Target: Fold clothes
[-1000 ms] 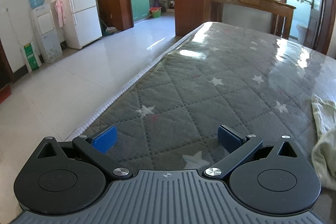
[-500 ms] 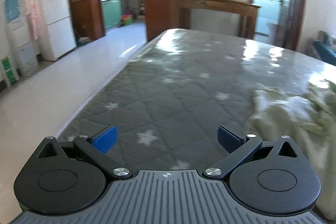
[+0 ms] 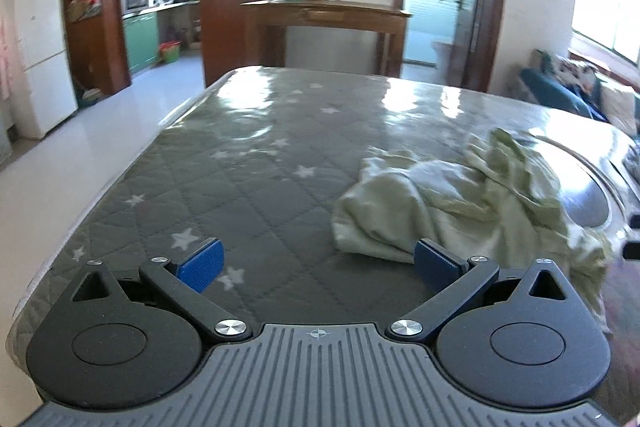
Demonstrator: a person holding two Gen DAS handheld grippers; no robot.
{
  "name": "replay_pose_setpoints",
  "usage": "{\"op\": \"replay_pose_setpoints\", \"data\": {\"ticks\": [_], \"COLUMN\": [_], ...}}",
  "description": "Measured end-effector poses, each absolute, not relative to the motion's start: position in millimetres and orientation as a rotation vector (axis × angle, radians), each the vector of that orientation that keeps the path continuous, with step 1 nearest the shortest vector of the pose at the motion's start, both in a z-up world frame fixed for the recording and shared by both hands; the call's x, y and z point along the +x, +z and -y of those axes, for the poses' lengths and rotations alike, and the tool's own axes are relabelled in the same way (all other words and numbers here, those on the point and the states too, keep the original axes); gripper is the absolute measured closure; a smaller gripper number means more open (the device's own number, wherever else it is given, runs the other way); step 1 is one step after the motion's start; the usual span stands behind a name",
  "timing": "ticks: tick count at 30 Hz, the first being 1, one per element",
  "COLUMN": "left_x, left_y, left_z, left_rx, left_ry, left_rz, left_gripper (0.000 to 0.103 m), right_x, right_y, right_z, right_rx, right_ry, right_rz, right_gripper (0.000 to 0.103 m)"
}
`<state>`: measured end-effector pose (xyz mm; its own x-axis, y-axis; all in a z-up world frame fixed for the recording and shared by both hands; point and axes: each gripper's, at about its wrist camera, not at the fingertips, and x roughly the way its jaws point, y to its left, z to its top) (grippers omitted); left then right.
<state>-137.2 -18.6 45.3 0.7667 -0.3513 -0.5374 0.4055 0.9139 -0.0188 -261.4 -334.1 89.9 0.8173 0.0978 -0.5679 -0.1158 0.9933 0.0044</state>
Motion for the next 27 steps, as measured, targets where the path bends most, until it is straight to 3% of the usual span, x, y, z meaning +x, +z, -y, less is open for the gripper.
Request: {"op": "replay_pose_setpoints", "data": {"ticks": [8, 21, 23, 27], "left_x": [-154, -163, -165, -165], "left_y": [41, 45, 45, 47], "left_z": [37, 59, 63, 69], "left_rx": [0.124, 0.148, 0.156, 0.162], "left_ry": [-0.454, -0.478, -0.483, -0.492], "left_rz": [-0.536, -0.527, -0.527, -0.531], "left_gripper": [0.000, 0.000, 0.000, 0.000], "right_x": [-246, -220, -218, -216], "right_y": [93, 88, 88, 87], "right_z": [293, 265, 263, 262], "right_rx": [-0.098, -0.158, -0.150, -0.147], "right_ry": [0.211, 0.252, 0.261, 0.243], "right_rz": [-0.593, -0.579, -0.579, -0.577], "right_gripper": [0.065, 0.076, 0.084, 0.090]}}
